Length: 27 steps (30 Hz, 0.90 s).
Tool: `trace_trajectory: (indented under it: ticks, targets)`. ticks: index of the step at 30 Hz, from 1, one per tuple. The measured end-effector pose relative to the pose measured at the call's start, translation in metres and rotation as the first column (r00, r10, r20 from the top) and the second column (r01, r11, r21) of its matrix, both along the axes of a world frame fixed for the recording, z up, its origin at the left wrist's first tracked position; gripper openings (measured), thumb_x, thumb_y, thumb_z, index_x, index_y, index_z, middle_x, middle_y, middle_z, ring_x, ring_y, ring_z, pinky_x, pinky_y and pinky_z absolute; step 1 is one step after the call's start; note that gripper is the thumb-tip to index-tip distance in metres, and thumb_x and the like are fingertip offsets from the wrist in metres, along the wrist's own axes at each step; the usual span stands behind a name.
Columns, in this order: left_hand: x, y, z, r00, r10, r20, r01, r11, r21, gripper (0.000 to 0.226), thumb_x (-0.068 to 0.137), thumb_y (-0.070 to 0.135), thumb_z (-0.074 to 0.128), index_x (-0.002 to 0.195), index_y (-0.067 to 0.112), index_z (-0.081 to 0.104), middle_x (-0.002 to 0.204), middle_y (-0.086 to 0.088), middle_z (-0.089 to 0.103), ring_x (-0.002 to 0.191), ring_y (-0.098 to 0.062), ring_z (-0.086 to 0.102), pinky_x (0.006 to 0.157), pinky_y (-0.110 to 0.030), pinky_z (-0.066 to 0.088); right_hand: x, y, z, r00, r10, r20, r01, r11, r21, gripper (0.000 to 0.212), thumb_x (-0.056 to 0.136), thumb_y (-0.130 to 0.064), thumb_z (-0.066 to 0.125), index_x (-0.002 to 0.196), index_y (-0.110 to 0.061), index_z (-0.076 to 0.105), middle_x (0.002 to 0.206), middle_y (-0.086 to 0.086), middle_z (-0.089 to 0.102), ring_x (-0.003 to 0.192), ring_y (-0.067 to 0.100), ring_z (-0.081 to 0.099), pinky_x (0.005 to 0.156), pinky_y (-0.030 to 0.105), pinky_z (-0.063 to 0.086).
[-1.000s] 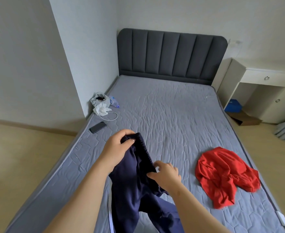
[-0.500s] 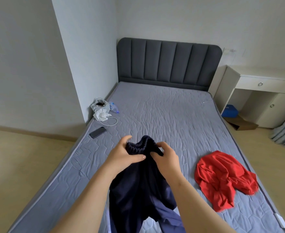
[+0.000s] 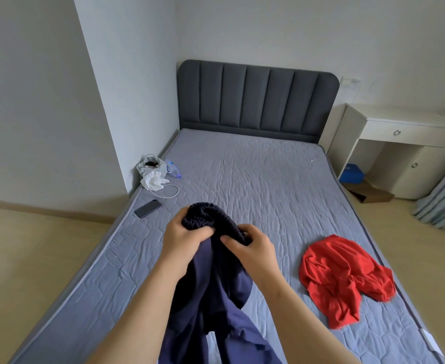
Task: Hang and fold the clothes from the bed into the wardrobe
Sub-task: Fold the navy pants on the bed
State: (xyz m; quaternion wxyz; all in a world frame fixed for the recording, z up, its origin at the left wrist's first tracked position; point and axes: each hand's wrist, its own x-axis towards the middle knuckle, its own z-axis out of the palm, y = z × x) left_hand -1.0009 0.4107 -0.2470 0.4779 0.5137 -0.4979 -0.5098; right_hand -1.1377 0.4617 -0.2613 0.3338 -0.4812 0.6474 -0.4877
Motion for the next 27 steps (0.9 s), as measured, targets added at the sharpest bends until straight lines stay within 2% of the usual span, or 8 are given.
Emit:
trace_trajectory:
  ticks: [4,8,11,14,16,19,22,27]
  targets:
    - [0.002,-0.008,0.014,0.975,0.096,-0.2,-0.09,0.995,0.041,0.026,0.072,-0.003,0.07,0.084,0.019,0.066,0.071,0.003,0.071,0.068,-0.015,0.066,0.063,-0.027,0.052,-0.002,0.0,-0.005,0.979,-0.061,0.193,0.052,0.997,0.05,0.02,0.073,-0.03,0.077,0.083,-0.024,0.06,0.074,-0.008,0.064,0.074,0.011,0.063,0.065,0.023,0.048]
    - [0.003,-0.005,0.022,0.852,0.187,-0.49,-0.087,0.972,0.22,0.026,0.082,0.008,0.061,0.107,0.001,0.065,0.104,-0.017,0.068,0.092,-0.029,0.065,0.091,-0.042,0.05,-0.001,-0.005,0.0,0.91,-0.049,0.412,0.049,0.999,0.012,0.029,0.078,-0.019,0.075,0.101,-0.017,0.058,0.086,-0.004,0.069,0.067,-0.001,0.066,0.055,0.012,0.047]
    - [0.0,-0.006,0.031,0.775,0.143,-0.616,0.055,0.955,0.291,0.024,0.088,0.024,0.052,0.094,0.006,0.067,0.087,-0.013,0.072,0.074,-0.024,0.07,0.074,-0.037,0.052,0.005,-0.01,0.005,0.904,0.009,0.428,-0.001,1.0,-0.018,0.013,0.085,-0.019,0.067,0.096,-0.014,0.063,0.084,0.001,0.07,0.073,0.008,0.067,0.062,0.018,0.05]
    - [-0.01,-0.013,0.058,0.755,0.057,-0.653,0.128,0.964,0.233,0.027,0.089,0.028,0.05,0.089,0.006,0.066,0.076,-0.011,0.073,0.064,-0.023,0.07,0.06,-0.03,0.051,0.011,-0.025,0.028,0.924,0.034,0.381,0.025,0.988,-0.149,0.006,0.09,-0.02,0.061,0.087,-0.016,0.064,0.078,0.0,0.066,0.075,0.012,0.061,0.068,0.023,0.048]
    - [-0.013,-0.023,0.084,0.758,0.017,-0.652,0.134,0.974,0.181,0.027,0.089,0.028,0.051,0.087,0.006,0.067,0.076,-0.011,0.073,0.065,-0.023,0.07,0.058,-0.027,0.052,0.012,-0.039,0.057,0.934,0.032,0.356,0.056,0.971,-0.234,0.007,0.09,-0.02,0.06,0.083,-0.019,0.061,0.077,-0.001,0.062,0.073,0.009,0.056,0.069,0.024,0.046]
    - [-0.015,-0.039,0.134,0.729,-0.054,-0.682,0.135,0.989,0.067,0.028,0.089,0.026,0.051,0.096,0.005,0.067,0.091,-0.014,0.072,0.078,-0.026,0.07,0.072,-0.033,0.055,0.012,-0.059,0.109,0.932,0.049,0.359,0.08,0.939,-0.336,0.015,0.09,-0.023,0.06,0.077,-0.023,0.052,0.072,-0.008,0.055,0.068,0.005,0.051,0.065,0.019,0.043]
    - [-0.019,-0.058,0.189,0.723,-0.117,-0.681,0.115,0.992,-0.048,0.038,0.088,0.024,0.053,0.117,0.001,0.062,0.115,-0.019,0.064,0.105,-0.033,0.063,0.096,-0.042,0.048,0.008,-0.072,0.168,0.946,0.085,0.312,0.063,0.897,-0.438,0.013,0.087,-0.03,0.064,0.088,-0.02,0.055,0.08,-0.008,0.06,0.074,0.005,0.057,0.072,0.021,0.048]
    - [-0.021,-0.078,0.277,0.705,-0.283,-0.65,0.143,0.955,-0.261,0.04,0.085,0.021,0.061,0.121,0.003,0.06,0.117,-0.016,0.065,0.106,-0.03,0.063,0.096,-0.04,0.049,-0.01,-0.075,0.265,0.961,0.097,0.26,0.082,0.795,-0.601,0.017,0.083,-0.032,0.067,0.07,-0.023,0.059,0.065,-0.009,0.059,0.066,0.005,0.057,0.067,0.025,0.051]
